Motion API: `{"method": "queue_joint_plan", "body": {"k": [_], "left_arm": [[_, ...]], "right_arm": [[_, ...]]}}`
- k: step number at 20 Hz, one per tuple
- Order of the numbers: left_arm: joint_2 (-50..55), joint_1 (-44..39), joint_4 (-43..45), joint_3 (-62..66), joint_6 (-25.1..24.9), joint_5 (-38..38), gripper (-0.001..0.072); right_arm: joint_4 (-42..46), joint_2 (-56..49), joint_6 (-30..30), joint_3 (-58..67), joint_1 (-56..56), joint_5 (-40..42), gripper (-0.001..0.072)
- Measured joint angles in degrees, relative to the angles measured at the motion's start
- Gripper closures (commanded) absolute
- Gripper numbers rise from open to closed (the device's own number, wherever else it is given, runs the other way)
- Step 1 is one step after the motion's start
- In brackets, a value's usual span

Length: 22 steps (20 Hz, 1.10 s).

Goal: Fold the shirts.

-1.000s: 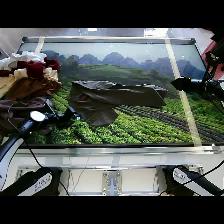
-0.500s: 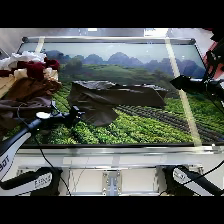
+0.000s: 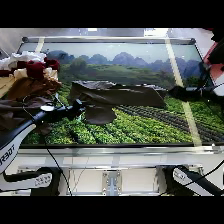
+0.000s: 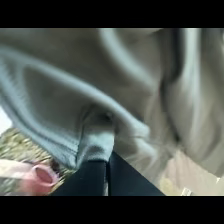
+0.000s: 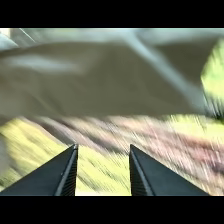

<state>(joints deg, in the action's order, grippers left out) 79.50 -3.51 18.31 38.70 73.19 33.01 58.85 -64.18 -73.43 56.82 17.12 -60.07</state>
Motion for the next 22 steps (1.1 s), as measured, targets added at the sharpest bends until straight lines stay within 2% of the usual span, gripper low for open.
{"method": "queue_joint_plan", "body": {"k": [1, 2, 3, 7, 9, 15, 22], "left_arm": [[0.07, -0.04, -0.17, 0.63, -0.26, 0.42, 0.0694], [0.13, -0.07, -0.26, 1.07, -0.57, 0.87, 0.0694], [0.13, -0.09, -0.28, 1.42, -0.72, 1.27, 0.0694], [0.20, -0.09, -0.42, 2.05, -1.20, 2.97, 0.0694], [0.20, -0.09, -0.44, 2.19, -1.36, 3.48, 0.0694], [0.20, -0.09, -0.50, 2.27, -1.66, 3.98, 0.0694], [0.20, -0.09, -0.59, 2.27, -2.27, 4.00, 0.0693]], "right_arm": [[1.53, -0.07, -0.90, -2.51, 0.00, 1.03, 0.0320], [2.64, -0.28, -1.62, -5.11, 0.00, 3.08, 0.0277], [2.89, -0.72, -2.08, -7.19, 0.00, 5.42, 0.0265], [0.07, -5.22, -2.54, -11.47, 0.00, 16.13, 0.0265], [-3.15, -8.57, -0.37, -11.85, 0.00, 19.85, 0.0265], [-11.82, -16.37, 7.21, -8.87, 0.00, 25.70, 0.0268], [-10.60, -19.04, 8.96, -6.82, 0.02, 26.58, 0.0268]]}}
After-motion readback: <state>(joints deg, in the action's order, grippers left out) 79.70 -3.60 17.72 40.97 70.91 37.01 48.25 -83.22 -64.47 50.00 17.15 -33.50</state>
